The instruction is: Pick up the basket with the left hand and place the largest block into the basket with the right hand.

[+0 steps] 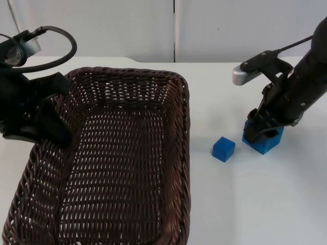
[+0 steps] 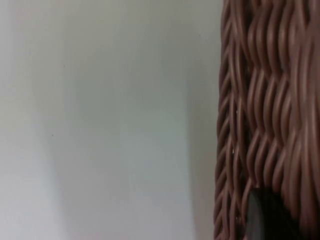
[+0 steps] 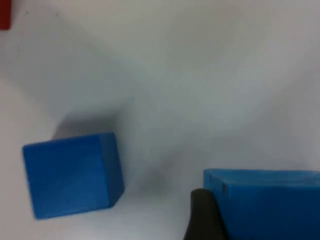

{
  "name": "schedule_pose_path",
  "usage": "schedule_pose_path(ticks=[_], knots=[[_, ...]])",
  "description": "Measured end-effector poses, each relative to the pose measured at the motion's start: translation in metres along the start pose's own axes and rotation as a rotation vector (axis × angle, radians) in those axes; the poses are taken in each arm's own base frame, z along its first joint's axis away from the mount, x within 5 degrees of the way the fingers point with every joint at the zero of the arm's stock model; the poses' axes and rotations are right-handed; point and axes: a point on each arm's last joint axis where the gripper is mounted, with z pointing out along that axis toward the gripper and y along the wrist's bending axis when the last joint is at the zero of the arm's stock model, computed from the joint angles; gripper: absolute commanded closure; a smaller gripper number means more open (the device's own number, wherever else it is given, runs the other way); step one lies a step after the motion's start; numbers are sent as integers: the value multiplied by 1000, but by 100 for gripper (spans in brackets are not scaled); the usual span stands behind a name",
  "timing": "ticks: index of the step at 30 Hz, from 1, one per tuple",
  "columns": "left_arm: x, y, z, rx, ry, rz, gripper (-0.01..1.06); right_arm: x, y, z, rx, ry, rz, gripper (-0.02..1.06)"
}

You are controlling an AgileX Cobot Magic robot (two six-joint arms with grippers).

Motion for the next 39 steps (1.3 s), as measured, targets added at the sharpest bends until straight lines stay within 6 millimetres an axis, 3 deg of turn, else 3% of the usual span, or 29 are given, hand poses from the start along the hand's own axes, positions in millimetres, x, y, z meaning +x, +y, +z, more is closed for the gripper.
schedule_pose_path(ticks=[3,7,8,11,12,16,17,22,27,39], knots=[[0,0,0,0,0,0,101,-1,1,-7,-15,13,-2,105],[0,0,0,0,0,0,101,-14,2,-47,-5,-42,-15,105],[0,0,0,0,0,0,101,-14,2,-47,-5,-42,-15,105],[0,0,0,0,0,0,101,-25,5,-97,10,-113,-32,105],[0,0,0,0,0,0,101,-25,5,-97,10,-113,-32,105],[0,0,0,0,0,0,101,-31,10,-152,31,-199,-50,105],[0,0,0,0,0,0,101,-31,10,-152,31,-199,-50,105],[0,0,0,0,0,0,101,-31,17,-203,62,-290,-69,105],[0,0,0,0,0,0,101,-29,20,-216,64,-305,-75,105],[0,0,0,0,0,0,101,-30,22,-217,35,-315,-49,105]])
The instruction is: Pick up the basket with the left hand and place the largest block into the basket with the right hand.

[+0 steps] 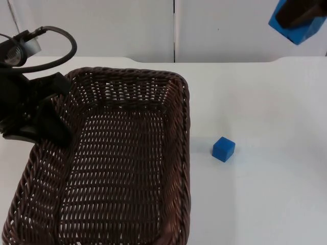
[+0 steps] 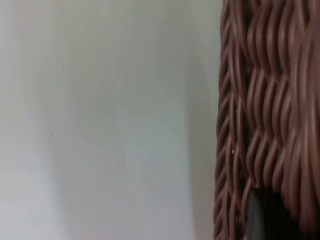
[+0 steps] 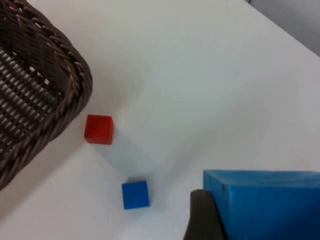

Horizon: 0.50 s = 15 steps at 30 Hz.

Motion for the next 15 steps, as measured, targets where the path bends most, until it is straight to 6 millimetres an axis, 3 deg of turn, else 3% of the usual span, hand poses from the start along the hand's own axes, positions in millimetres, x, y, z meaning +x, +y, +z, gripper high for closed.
schedule_pose_path(ticks=[4,9,15], knots=[[0,0,0,0,0,0,101,-1,4,0,-27,1,16,105],[0,0,0,0,0,0,101,-6,24,3,-75,6,-26,105],[0,0,0,0,0,0,101,-15,65,6,-156,0,-118,105]])
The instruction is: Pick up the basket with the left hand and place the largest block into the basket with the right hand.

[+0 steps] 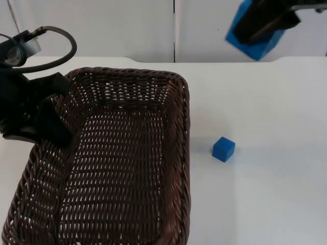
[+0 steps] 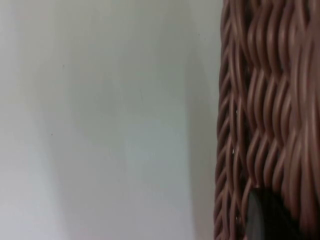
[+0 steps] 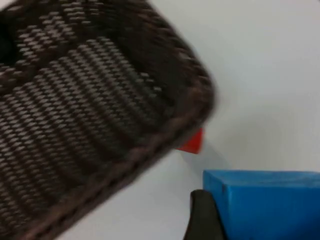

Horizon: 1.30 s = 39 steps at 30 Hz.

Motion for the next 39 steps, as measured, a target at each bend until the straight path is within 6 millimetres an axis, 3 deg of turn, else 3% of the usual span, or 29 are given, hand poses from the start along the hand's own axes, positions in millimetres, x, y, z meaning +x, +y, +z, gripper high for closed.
schedule_pose_path(ticks=[9,17,33,39], knots=[[0,0,0,2,3,0,101,-14,50,7,-96,-12,-130,105],[0,0,0,3,5,0,101,-22,67,11,-107,-64,-178,105],[0,0,0,3,5,0,101,-12,70,96,-197,-72,-73,105],[0,0,0,3,5,0,101,-5,73,119,-234,-73,-92,105]])
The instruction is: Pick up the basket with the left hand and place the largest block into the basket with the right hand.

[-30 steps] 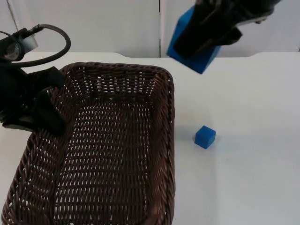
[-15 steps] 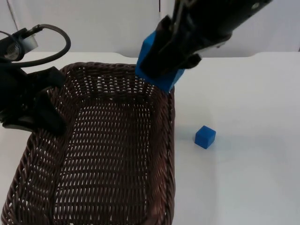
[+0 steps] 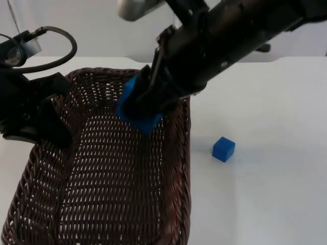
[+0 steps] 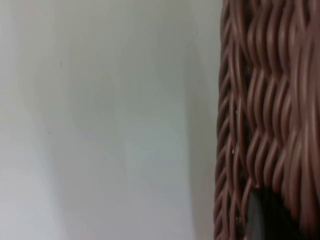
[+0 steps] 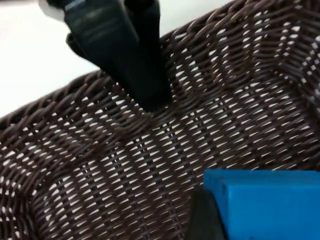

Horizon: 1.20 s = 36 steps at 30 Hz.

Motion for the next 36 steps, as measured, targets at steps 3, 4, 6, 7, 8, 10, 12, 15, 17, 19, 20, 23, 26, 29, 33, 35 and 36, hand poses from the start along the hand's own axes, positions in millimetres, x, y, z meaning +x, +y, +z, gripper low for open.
schedule_pose_path(ticks=[3,4,6,7,8,10,12,15,17,19,20,23,26,29,33,35,36], knots=[[0,0,0,0,0,0,101,6,-2,10,0,16,0,105],[0,0,0,0,0,0,101,9,-3,15,-2,24,-4,105],[0,0,0,0,0,0,101,11,-4,17,-3,30,-9,105],[0,0,0,0,0,0,101,12,-4,20,-4,37,-11,104],[0,0,0,0,0,0,101,14,-5,22,-4,41,-16,100],[0,0,0,0,0,0,101,15,-5,24,-3,44,-23,89],[0,0,0,0,0,0,101,14,-4,26,4,40,-37,81],[0,0,0,0,0,0,101,13,2,29,6,35,-56,51],[0,0,0,0,0,0,101,12,3,29,7,33,-59,43],[0,0,0,0,0,0,101,11,4,30,15,26,-64,34],[0,0,0,-1,1,1,101,11,5,30,18,24,-65,34],[0,1,0,-4,4,3,101,10,4,30,26,19,-65,34],[0,0,0,-2,6,3,101,10,4,30,28,18,-65,34],[1,0,0,-1,7,3,101,10,4,30,30,17,-67,34],[1,0,0,-1,7,3,101,10,4,30,31,16,-67,34],[1,0,0,-1,7,3,101,8,4,27,33,8,-69,34],[1,0,0,-1,7,3,101,8,4,27,33,8,-69,34]])
